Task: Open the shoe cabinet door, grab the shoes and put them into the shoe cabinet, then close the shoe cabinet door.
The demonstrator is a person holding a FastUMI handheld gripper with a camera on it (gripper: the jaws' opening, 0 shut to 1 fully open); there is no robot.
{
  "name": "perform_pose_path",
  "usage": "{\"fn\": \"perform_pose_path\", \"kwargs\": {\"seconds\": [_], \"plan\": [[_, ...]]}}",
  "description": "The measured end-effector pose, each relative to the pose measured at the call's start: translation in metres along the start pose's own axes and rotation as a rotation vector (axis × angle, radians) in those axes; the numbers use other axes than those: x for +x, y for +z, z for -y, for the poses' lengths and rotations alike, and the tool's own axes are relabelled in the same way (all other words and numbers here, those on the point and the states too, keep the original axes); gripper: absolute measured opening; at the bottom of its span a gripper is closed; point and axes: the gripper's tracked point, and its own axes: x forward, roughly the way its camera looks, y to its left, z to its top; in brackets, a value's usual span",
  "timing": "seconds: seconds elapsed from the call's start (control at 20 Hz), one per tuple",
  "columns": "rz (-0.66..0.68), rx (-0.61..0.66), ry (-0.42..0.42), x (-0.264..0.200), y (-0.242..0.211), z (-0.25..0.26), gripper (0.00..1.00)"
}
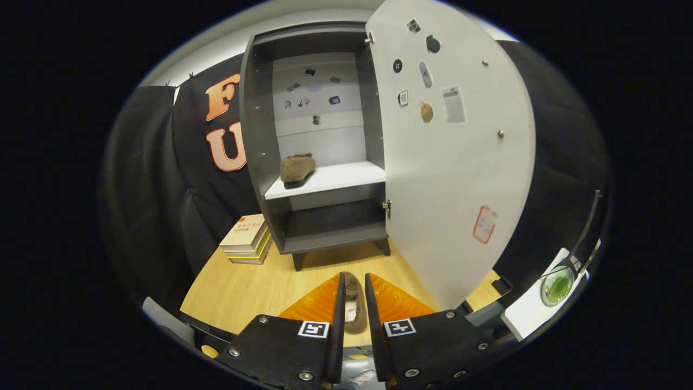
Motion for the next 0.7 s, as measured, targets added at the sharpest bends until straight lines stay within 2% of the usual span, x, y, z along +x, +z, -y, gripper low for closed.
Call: {"fn": "perform_pose_path", "kwargs": {"seconds": [0.3, 0.7], "plan": [[-0.136, 0.014, 0.064, 0.068, -0.071, -0.029, 0.23], [-0.370, -0.031, 0.094, 0.160, -0.169, -0.037, 0.24]]}}
